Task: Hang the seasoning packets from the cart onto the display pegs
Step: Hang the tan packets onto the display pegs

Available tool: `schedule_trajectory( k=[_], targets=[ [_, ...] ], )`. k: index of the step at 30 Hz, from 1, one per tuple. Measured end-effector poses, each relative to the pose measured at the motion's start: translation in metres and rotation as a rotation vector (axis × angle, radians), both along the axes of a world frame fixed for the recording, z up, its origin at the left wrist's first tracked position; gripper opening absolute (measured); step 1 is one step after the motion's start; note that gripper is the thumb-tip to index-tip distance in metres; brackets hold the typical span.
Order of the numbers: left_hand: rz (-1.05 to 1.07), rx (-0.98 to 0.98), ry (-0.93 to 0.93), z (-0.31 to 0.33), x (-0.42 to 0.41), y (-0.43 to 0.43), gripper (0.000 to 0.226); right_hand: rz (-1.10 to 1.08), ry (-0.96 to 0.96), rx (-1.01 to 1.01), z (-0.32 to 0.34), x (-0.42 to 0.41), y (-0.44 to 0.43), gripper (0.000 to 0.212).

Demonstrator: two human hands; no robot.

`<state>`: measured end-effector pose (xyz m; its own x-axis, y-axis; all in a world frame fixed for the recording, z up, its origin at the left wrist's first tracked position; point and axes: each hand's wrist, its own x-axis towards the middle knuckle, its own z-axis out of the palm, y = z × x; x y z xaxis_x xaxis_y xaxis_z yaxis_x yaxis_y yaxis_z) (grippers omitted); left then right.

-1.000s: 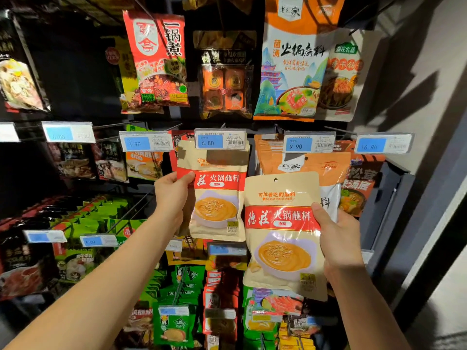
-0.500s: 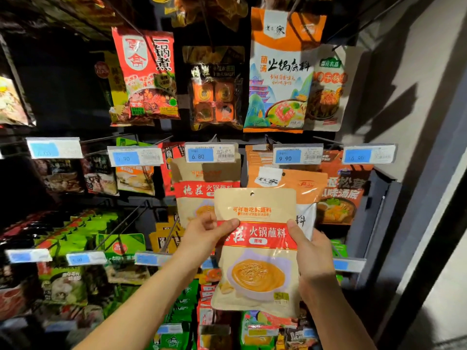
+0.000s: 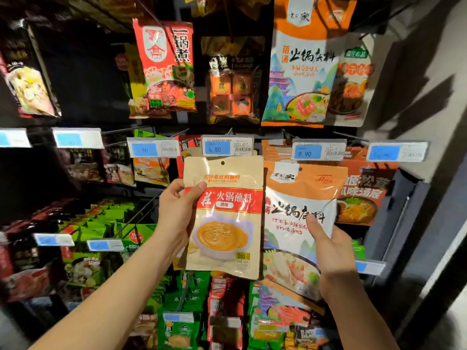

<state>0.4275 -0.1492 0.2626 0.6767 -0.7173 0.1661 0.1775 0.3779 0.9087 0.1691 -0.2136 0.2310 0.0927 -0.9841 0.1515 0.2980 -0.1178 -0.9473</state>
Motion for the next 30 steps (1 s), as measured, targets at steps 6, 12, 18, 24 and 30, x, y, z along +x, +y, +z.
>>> schedule_trajectory(
  k=[6,12,18,24,30],
  targets=[
    [0.096,0.004,-0.061,-0.004,-0.002,-0.007,0.022,0.003,-0.001,-0.005,0.001,-0.001,-0.002,0.01],
    [0.153,-0.029,-0.165,-0.003,-0.002,-0.005,0.017,-0.007,0.0,0.006,-0.001,0.0,-0.002,0.01],
    [0.136,-0.003,-0.08,0.006,0.002,-0.014,0.021,-0.002,-0.006,0.024,-0.003,0.003,-0.002,0.009],
    [0.148,0.061,-0.019,0.005,0.003,-0.023,0.026,-0.019,-0.025,0.03,-0.004,0.001,-0.005,0.01],
    [0.208,0.1,-0.08,0.007,0.008,-0.036,0.027,-0.024,-0.011,0.026,-0.012,-0.003,-0.014,0.009]
  ],
)
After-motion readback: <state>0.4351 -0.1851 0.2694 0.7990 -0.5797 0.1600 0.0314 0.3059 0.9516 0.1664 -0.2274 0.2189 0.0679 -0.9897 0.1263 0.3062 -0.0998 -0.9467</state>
